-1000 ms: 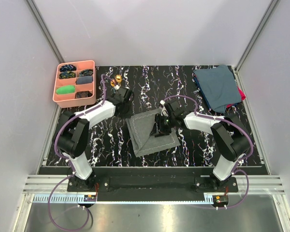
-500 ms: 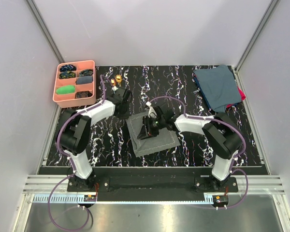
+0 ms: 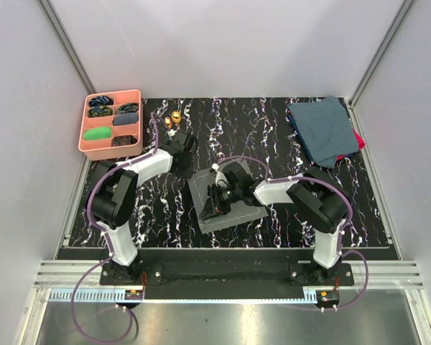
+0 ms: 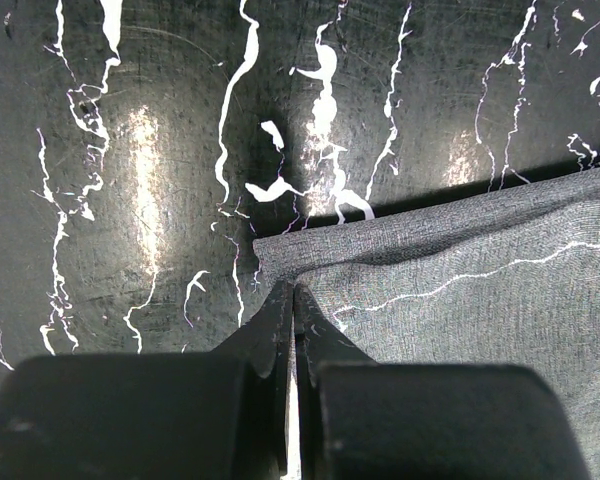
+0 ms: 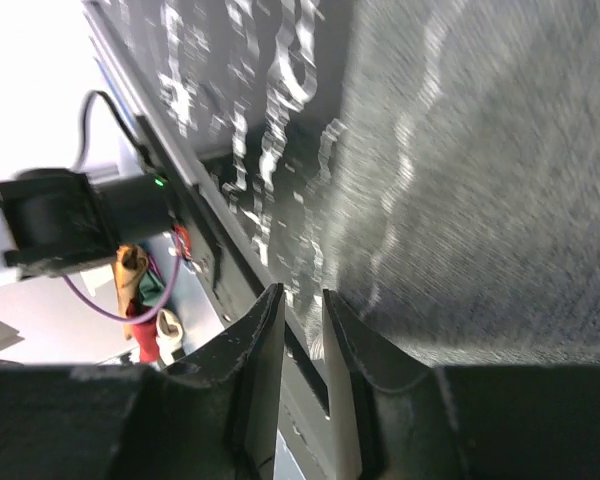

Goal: Fold the napkin into a case and place the utensils inside
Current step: Smooth out the upper triangle-folded napkin on the folded napkin.

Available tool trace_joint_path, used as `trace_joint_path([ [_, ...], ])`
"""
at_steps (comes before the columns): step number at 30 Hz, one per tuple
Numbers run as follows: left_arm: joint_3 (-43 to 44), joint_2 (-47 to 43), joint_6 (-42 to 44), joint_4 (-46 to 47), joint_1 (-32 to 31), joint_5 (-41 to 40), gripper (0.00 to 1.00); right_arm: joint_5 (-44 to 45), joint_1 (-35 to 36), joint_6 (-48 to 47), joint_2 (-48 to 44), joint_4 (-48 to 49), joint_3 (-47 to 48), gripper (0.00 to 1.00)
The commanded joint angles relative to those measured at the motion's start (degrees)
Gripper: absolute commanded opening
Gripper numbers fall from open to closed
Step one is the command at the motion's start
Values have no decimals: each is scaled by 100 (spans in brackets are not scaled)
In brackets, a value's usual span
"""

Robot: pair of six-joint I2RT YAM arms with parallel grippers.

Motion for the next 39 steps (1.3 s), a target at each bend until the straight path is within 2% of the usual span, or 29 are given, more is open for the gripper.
trace_joint_path([
  [1,150,118,22,190,23,-152,0,-198,62,218,105,566,-241,30],
  [9,221,153,40,181,23,-152,0,136,63,-195,-642,-427,66,31],
  [23,300,179,57,181,49,-134,0,5,475,332,113,565,-170,31],
  [30,414,250,75,234,58,-116,0,22,467,174,-211,171,-4,31],
  [34,388,206,92,251,58,-187,0,198,476,51,-782,-303,58,35],
  [39,388,232,180,251,58,-248,0,391,458,-46,-758,-489,163,38],
])
